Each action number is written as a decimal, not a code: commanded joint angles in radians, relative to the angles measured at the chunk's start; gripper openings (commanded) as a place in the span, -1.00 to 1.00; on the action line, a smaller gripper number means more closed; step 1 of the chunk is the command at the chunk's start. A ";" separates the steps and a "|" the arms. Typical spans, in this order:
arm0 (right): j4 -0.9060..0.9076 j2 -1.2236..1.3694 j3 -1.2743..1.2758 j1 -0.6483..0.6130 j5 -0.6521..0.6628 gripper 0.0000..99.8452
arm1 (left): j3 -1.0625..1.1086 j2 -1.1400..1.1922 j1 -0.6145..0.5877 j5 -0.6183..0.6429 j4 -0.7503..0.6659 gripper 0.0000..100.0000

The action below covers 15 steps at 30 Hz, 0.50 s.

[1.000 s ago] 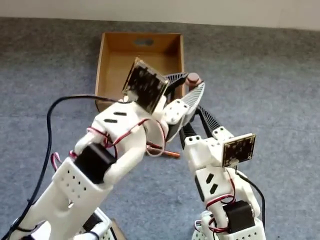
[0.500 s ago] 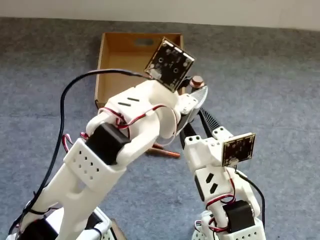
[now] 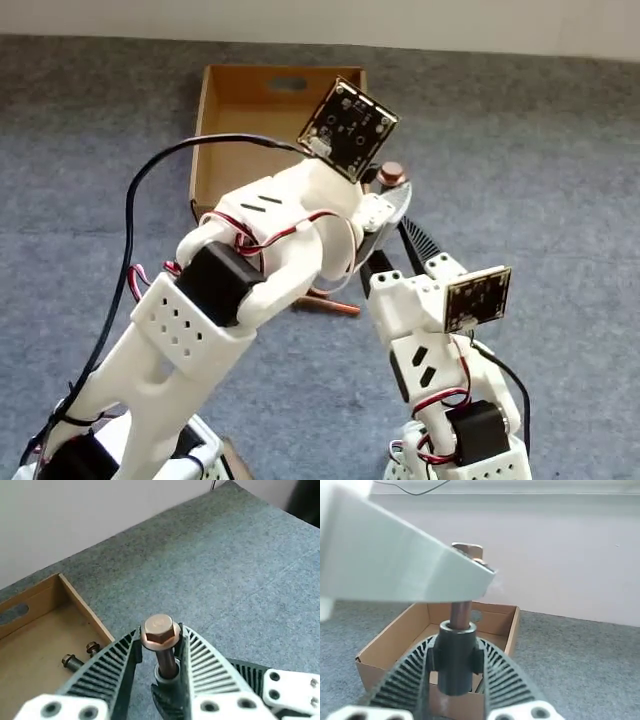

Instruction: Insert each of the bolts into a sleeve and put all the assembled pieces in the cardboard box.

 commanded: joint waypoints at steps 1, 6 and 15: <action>-0.021 -0.010 -0.008 -0.005 0.006 -0.99 | -0.012 -0.002 -0.016 -0.008 0.003 -0.98; -0.021 -0.010 -0.008 -0.005 0.006 -0.99 | 0.015 -0.004 -0.010 -0.008 0.002 -0.98; -0.021 -0.010 -0.008 -0.004 0.005 -0.99 | 0.196 -0.173 -0.013 -0.008 -0.091 -0.98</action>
